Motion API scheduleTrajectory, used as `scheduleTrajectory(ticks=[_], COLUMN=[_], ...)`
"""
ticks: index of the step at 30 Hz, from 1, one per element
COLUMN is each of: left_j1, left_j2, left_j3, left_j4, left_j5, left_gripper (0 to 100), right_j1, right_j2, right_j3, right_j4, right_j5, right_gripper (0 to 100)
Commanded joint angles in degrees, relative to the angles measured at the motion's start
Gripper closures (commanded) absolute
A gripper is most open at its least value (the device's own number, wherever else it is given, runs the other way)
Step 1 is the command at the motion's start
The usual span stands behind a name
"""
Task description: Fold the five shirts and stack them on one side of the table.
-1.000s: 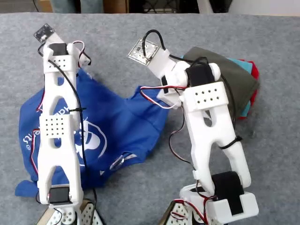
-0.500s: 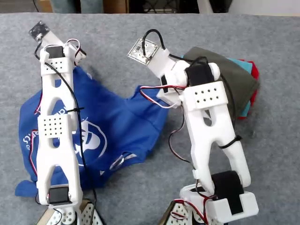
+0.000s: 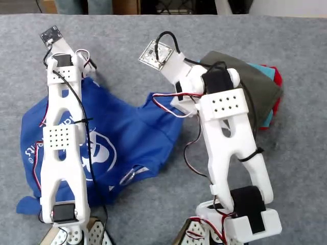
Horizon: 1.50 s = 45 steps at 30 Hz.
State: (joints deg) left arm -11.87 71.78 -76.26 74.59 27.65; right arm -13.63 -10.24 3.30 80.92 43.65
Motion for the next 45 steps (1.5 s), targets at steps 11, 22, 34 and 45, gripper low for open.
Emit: scheduleTrajectory(ticks=[11, 22, 34, 45], left_j1=[-1.98, -2.59, -7.69, -20.00], left_j2=[-0.53, -2.64, -23.74, -55.47], left_j3=[-1.71, -8.92, -18.95, -18.33], left_j4=[0.70, 7.65, 20.40, 26.29], left_j5=[0.00, -1.67, -11.60, -18.46], left_gripper=[97, 97, 97, 97], right_j1=[0.35, 0.62, 0.70, 0.53], right_j2=[-0.22, -1.19, -4.44, -7.96], right_j3=[-2.59, -4.44, -23.78, -47.34], right_j4=[-0.79, -5.80, -14.68, -14.77], right_j5=[0.18, -8.62, -26.55, -29.27], right_gripper=[98.5, 98.5, 98.5, 98.5])
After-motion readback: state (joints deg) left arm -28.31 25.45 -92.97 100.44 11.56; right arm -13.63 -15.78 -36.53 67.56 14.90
